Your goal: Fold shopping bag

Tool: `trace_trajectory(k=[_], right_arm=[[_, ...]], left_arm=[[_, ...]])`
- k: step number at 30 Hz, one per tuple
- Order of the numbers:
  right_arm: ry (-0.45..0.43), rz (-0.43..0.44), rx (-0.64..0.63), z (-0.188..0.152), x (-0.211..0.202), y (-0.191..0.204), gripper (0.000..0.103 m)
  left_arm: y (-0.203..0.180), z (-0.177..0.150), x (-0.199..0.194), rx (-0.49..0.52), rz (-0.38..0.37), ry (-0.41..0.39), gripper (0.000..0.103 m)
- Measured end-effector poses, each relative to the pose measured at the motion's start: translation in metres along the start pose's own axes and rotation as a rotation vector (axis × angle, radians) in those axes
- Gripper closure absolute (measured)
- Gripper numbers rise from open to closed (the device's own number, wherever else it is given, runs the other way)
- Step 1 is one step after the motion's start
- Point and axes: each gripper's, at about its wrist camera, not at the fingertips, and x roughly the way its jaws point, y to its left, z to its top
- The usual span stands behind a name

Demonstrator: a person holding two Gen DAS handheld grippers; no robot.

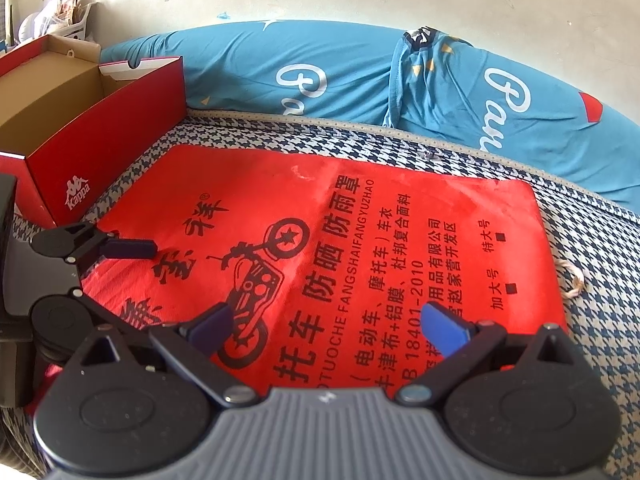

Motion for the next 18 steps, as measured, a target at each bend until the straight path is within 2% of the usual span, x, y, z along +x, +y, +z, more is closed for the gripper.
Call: trace_trajectory(k=[18], right_arm=[[0.011,-0.003,-0.005,-0.0004,0.0042,0.002,0.002]], left_arm=[[-0.0001,0.0,0.0,0.0,0.0,0.0,0.0]])
